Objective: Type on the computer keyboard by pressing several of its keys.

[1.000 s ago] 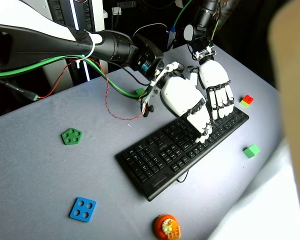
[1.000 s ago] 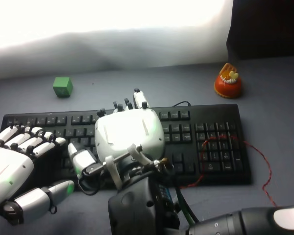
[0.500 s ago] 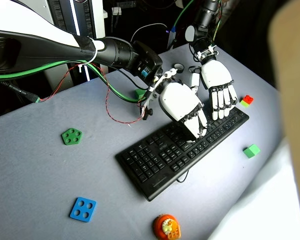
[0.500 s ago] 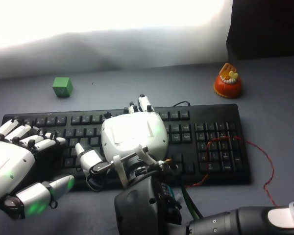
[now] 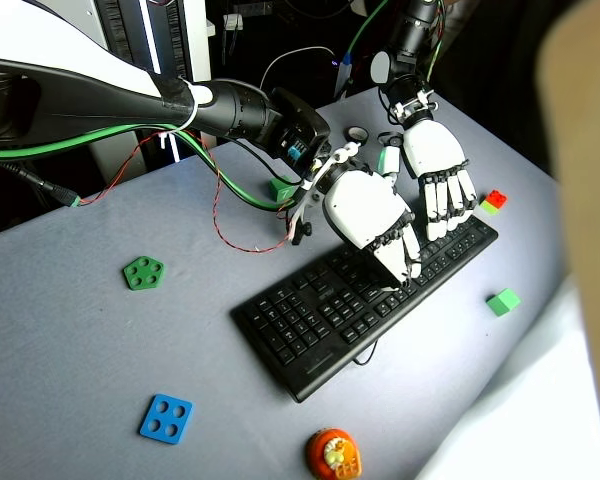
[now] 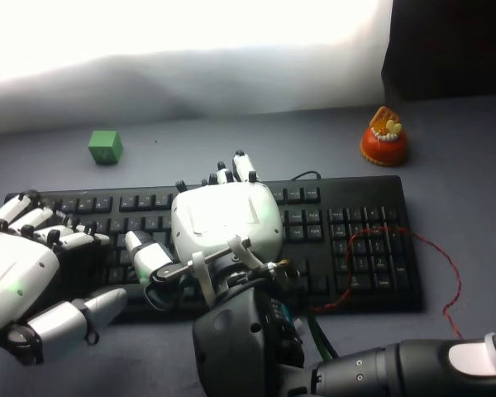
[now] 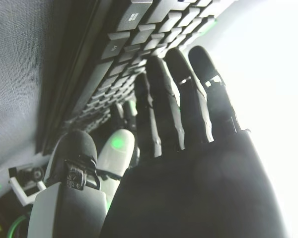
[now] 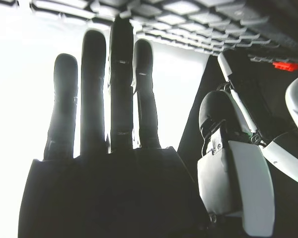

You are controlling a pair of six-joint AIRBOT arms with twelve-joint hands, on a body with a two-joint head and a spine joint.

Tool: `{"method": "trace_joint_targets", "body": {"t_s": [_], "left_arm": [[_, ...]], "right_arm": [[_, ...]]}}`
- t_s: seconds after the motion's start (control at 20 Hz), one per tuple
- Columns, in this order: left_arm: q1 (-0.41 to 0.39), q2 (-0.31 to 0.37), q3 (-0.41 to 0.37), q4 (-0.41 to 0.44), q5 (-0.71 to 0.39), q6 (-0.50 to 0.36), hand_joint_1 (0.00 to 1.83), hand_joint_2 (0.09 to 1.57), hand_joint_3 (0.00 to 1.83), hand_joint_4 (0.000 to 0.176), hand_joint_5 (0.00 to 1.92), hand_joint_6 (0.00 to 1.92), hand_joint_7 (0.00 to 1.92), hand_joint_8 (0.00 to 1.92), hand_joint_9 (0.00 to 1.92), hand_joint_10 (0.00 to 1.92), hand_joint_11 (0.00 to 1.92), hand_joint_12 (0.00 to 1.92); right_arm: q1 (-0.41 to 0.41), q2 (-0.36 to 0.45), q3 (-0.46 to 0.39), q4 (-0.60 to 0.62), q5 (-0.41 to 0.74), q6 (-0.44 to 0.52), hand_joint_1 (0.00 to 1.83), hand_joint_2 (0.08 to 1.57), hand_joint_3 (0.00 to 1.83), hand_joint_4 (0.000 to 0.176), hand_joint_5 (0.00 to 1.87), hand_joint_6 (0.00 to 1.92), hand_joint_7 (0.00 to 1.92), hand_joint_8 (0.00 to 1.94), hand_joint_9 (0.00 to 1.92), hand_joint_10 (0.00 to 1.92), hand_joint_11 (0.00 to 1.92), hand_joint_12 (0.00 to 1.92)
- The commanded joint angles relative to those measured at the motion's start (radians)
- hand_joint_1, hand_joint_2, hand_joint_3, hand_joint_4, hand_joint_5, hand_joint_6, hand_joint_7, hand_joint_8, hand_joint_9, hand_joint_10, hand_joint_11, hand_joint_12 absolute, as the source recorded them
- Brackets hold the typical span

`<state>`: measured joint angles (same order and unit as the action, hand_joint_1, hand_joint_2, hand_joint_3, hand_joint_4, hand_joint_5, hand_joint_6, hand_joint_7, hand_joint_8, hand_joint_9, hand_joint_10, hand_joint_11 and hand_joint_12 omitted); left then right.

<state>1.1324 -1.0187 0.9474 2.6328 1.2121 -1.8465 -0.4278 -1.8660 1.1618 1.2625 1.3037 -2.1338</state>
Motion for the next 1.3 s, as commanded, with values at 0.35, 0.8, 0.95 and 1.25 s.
{"method": "trace_joint_targets", "body": {"t_s": [0.35, 0.8, 0.95, 1.25], "left_arm": [[-0.006, 0.005, 0.003, 0.02, 0.065, 0.002, 0.05, 1.33, 0.0, 0.0, 0.49, 0.16, 0.47, 0.0, 0.27, 0.56, 0.0, 1.41], [-0.055, -0.024, 0.019, 0.02, 0.12, 0.006, 0.07, 1.33, 0.0, 0.018, 0.35, 0.11, 0.58, 0.02, 0.34, 0.79, 0.0, 1.58], [-0.083, -0.042, 0.045, 0.02, 0.123, 0.01, 0.07, 1.33, 0.0, 0.009, 0.37, 0.11, 0.58, 0.02, 0.33, 0.79, 0.02, 1.59], [-0.088, -0.07, 0.085, 0.02, 0.114, 0.015, 0.1, 1.33, 0.0, 0.011, 0.39, 0.11, 0.59, 0.02, 0.28, 0.9, 0.0, 1.62]], "right_arm": [[-0.003, 0.0, -0.001, -0.054, 0.013, -0.009, 0.07, 1.26, 0.0, 0.0, 0.78, 0.51, 0.78, 0.05, 0.42, 0.85, 0.1, 1.62], [-0.002, 0.001, -0.001, -0.056, 0.013, -0.018, 0.09, 1.27, 0.0, 0.0, 0.46, 0.51, 0.84, 0.02, 0.7, 0.85, 0.41, 1.6], [-0.005, 0.004, -0.003, -0.059, 0.013, -0.028, 0.09, 1.26, 0.0, 0.0, 0.47, 0.48, 0.84, 0.02, 0.69, 0.87, 0.39, 1.63], [0.0, 0.047, -0.059, -0.126, 0.043, -0.05, 0.07, 1.26, 0.0, 0.0, 0.54, 0.49, 0.81, 0.0, 0.52, 0.83, 0.19, 1.65]]}}
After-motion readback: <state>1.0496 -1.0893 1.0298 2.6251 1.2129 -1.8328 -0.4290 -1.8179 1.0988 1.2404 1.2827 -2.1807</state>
